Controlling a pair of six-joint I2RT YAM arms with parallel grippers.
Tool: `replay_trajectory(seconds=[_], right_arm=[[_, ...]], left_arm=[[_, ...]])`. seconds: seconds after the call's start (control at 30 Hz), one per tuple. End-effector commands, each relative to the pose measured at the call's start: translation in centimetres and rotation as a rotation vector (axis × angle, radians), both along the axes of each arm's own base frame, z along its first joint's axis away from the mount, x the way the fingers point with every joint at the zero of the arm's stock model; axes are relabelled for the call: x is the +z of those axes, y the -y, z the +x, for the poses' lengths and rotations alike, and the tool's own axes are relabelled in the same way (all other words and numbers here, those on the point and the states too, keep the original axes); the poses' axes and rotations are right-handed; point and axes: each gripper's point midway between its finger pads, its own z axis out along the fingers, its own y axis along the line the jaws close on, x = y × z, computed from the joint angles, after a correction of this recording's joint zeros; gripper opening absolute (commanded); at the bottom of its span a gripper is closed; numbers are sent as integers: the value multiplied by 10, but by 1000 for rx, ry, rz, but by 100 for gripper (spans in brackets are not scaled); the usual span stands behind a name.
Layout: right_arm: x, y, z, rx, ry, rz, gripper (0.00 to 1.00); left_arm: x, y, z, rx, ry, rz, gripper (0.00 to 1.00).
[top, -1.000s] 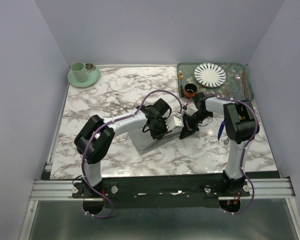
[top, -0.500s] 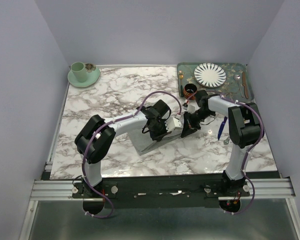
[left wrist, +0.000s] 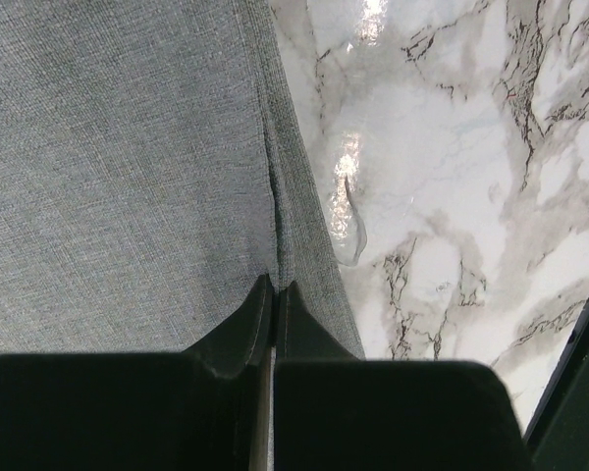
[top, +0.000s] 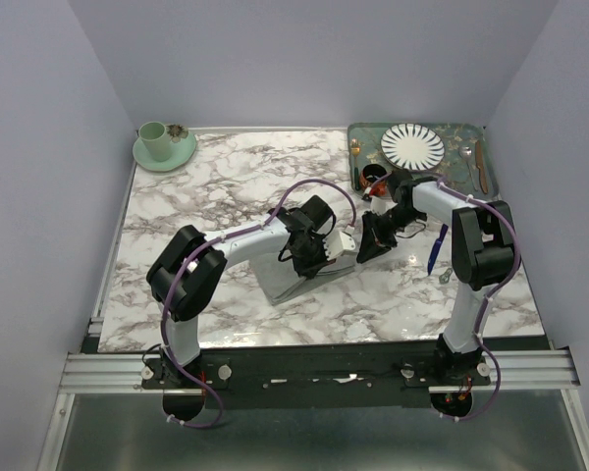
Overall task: Fold the napkin into a case and place the utensils inside
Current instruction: Smooth out the square-folded napkin at the center of the board.
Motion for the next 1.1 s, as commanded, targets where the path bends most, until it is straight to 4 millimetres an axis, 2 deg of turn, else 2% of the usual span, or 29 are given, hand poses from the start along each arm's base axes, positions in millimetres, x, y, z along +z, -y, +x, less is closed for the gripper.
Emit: replay_trajectory(seconds=[0.0,0.2,0.4,0.67,0.8,0.87,0.9,0.97,1.0,1.07], right_arm=[[9,-4,7,8,10,34,23],[9,-6,7,8,1,43,23],[8,-7,8,6,-6,46,23],[9,-8,6,6,-14,58,24],[10,-10,8,4,-11,71,24],[11,-11,9,3,-11,79,25],[12,-12,12,0,-4,83,25],[12,-13,13,-3,-6,88,25],[13,-14,14,-3,-4,95,25],[14,-16,15,-2,-5,109,25]], left_arm=[[11,6,-9,-29,-26,-40,4],[23,4,-6,-48,8,-43,4],[17,0,-11,-55,-20,-22,4],[15,7,-17,-51,-59,-52,4],[0,0,-27,-90,-101,-32,18],[-7,-4,-32,-110,-111,-23,20],[-10,-6,-32,-108,-110,-16,27],[-14,-9,-32,-102,-109,2,34],[-15,-11,-31,-96,-110,9,44],[-11,-13,-26,-75,-110,2,52]])
